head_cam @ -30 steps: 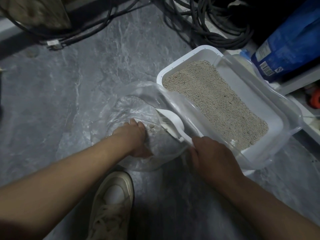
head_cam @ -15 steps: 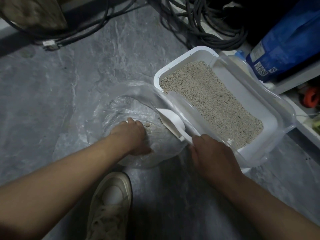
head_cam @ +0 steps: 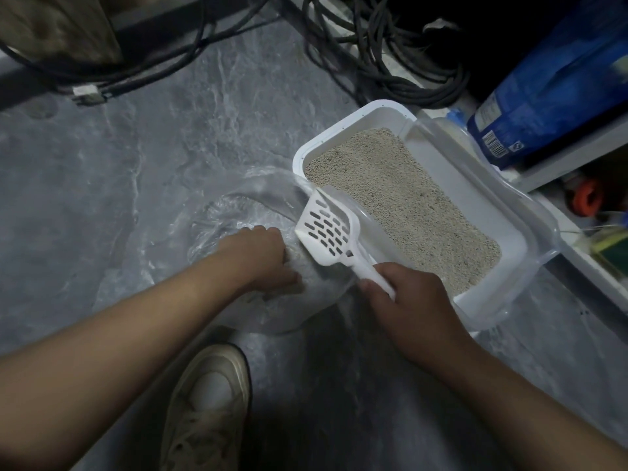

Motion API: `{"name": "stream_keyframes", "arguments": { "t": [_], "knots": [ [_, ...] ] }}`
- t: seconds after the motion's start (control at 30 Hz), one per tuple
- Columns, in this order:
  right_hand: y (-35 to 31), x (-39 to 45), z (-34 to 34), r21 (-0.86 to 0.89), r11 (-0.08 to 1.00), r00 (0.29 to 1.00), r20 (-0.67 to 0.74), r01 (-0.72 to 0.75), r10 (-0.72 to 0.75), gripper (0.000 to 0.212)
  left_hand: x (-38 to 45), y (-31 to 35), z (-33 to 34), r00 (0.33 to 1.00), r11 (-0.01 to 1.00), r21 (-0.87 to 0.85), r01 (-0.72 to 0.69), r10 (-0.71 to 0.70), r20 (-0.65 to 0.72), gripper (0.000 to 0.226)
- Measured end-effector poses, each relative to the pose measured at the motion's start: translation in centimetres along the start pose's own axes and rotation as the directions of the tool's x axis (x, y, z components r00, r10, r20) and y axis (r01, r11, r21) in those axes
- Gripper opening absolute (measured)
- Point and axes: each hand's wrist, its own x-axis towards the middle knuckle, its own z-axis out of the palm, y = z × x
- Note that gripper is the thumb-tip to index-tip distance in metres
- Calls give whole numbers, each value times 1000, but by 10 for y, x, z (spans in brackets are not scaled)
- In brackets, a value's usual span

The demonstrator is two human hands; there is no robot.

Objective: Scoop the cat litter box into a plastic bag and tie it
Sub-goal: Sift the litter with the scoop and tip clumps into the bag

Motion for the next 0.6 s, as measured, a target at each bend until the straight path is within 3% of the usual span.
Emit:
{"name": "stream_keyframes", "arguments": {
  "t": [0.13, 0.3, 0.43, 0.53, 0.6],
  "knots": [
    [-7, -1, -17, 132, 990, 999, 2, -45, 45, 23, 3, 7, -13, 989, 996, -80, -43, 31, -145, 56],
    [-6, 8, -50, 237, 963, 988, -56, -126, 143, 25, 9, 21, -30, 974, 884, -457, -96, -12, -228, 18],
    [7, 19, -73, 396, 875, 938, -82, -279, 336, 29, 14, 35, -37, 969, 720, -680, -141, -41, -244, 29],
    [25, 29, -82, 450, 806, 879, -87, -384, 468, 32, 18, 43, -41, 982, 582, -805, -115, -57, -181, 51],
    [37, 36, -89, 462, 756, 835, -60, -463, 547, 33, 20, 48, -41, 989, 557, -827, -78, -64, -136, 68]
  ]
}}
